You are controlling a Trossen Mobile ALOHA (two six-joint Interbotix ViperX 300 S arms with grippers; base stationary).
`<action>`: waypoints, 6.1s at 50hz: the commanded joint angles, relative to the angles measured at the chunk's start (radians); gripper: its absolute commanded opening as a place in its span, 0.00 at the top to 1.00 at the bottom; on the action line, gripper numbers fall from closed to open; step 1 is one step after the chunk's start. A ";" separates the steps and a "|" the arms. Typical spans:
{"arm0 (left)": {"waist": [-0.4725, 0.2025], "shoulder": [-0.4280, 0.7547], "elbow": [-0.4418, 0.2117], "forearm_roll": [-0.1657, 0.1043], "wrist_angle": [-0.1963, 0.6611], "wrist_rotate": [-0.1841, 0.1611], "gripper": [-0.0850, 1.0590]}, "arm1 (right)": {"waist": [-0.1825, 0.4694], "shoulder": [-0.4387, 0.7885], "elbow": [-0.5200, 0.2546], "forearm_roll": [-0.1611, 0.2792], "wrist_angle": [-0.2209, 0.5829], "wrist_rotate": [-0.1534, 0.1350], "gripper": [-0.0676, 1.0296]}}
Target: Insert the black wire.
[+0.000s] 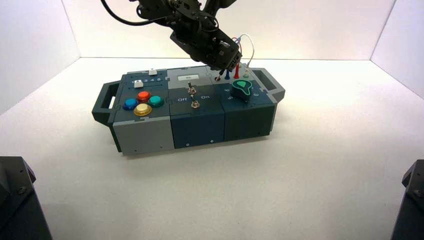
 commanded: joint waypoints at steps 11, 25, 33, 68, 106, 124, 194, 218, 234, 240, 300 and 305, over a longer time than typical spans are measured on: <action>-0.002 -0.038 -0.026 0.011 -0.009 0.011 0.95 | -0.002 0.012 -0.015 -0.002 -0.014 -0.002 0.96; 0.005 -0.058 -0.026 0.021 0.000 0.014 0.95 | -0.003 0.015 -0.015 -0.002 -0.014 -0.002 0.96; 0.011 -0.066 -0.026 0.032 0.015 0.015 0.95 | -0.002 0.015 -0.015 -0.002 -0.014 -0.002 0.96; 0.012 -0.035 -0.031 0.038 -0.003 0.015 0.95 | -0.002 0.017 -0.015 -0.003 -0.014 0.000 0.96; 0.012 -0.021 -0.028 0.038 -0.005 0.009 0.95 | -0.003 0.017 -0.015 -0.005 -0.015 -0.002 0.96; 0.012 -0.021 -0.018 0.037 -0.005 0.005 0.95 | -0.006 0.017 -0.015 -0.006 -0.015 0.000 0.96; 0.012 -0.011 0.000 0.038 -0.018 0.000 0.95 | -0.006 0.015 -0.014 -0.006 -0.017 0.000 0.96; 0.012 -0.038 0.034 0.038 -0.009 0.000 0.95 | -0.006 0.015 -0.014 -0.006 -0.018 -0.002 0.96; 0.012 -0.060 0.058 0.038 -0.006 0.000 0.95 | -0.006 0.015 -0.014 -0.006 -0.018 -0.002 0.96; 0.012 -0.067 0.067 0.038 -0.006 0.000 0.95 | -0.006 0.015 -0.014 -0.006 -0.018 -0.002 0.96; 0.029 -0.072 0.029 0.046 -0.018 0.014 0.95 | -0.006 0.015 -0.014 -0.006 -0.018 0.000 0.96; 0.029 -0.072 0.017 0.048 -0.017 0.014 0.95 | -0.006 0.015 -0.014 -0.006 -0.018 0.000 0.96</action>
